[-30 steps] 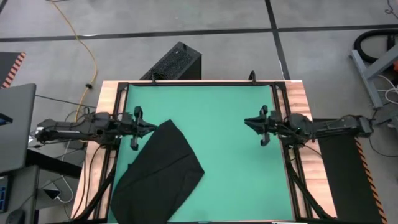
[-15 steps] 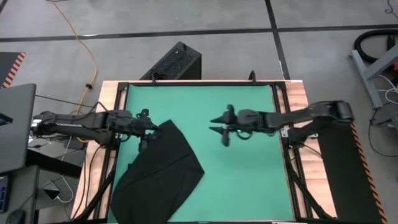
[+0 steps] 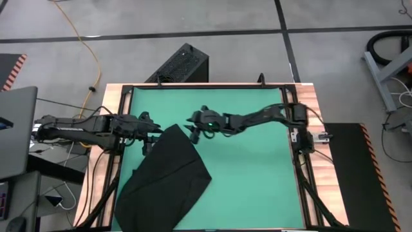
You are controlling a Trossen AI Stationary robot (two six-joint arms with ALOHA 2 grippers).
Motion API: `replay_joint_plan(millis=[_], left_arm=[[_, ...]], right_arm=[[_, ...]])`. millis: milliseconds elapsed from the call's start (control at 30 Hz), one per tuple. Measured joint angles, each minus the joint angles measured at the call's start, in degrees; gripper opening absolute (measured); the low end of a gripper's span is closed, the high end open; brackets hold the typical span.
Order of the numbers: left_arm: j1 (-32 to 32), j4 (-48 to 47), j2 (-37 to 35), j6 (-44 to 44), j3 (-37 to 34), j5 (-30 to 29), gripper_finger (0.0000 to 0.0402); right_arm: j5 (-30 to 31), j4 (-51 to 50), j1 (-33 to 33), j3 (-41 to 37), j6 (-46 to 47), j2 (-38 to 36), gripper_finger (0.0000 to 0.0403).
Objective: Roll napkin
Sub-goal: Fold the black table napkin
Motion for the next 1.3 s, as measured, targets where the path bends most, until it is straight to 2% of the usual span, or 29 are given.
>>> replay_joint_plan(millis=[100,400,567,733,867,1033,1167,1300], left_arm=[[0.0,-0.5,0.0,0.0,0.0,0.0,0.0141],[0.0,-2.0,0.0,0.0,0.0,-0.1,0.0141],[0.0,-2.0,0.0,0.0,0.0,-0.2,0.0141],[0.0,-1.9,0.0,0.0,0.0,-0.2,0.0141],[0.0,-1.9,0.0,0.0,0.0,-0.4,0.0141],[0.0,-1.9,0.0,0.0,0.0,-0.6,0.0141],[0.0,-1.8,0.0,-0.2,0.0,-0.6,0.0141],[0.0,-1.7,0.0,-1.8,0.0,-0.6,0.0141]], right_arm=[[0.1,-2.1,-0.9,6.7,0.1,5.4,0.0168],[0.1,-17.3,-2.5,23.3,4.1,18.6,0.0166],[2.3,-23.3,-2.3,28.4,4.1,23.0,0.0165],[2.0,-24.3,-2.3,29.4,4.2,24.2,0.0164],[2.2,-26.9,-2.0,29.4,5.0,23.5,0.0124],[2.0,-28.7,-2.0,29.3,5.0,22.4,0.0018],[3.7,-32.2,-1.6,29.2,6.3,20.9,0.0015],[10.9,-40.3,-0.5,29.0,6.8,17.2,0.0006]])
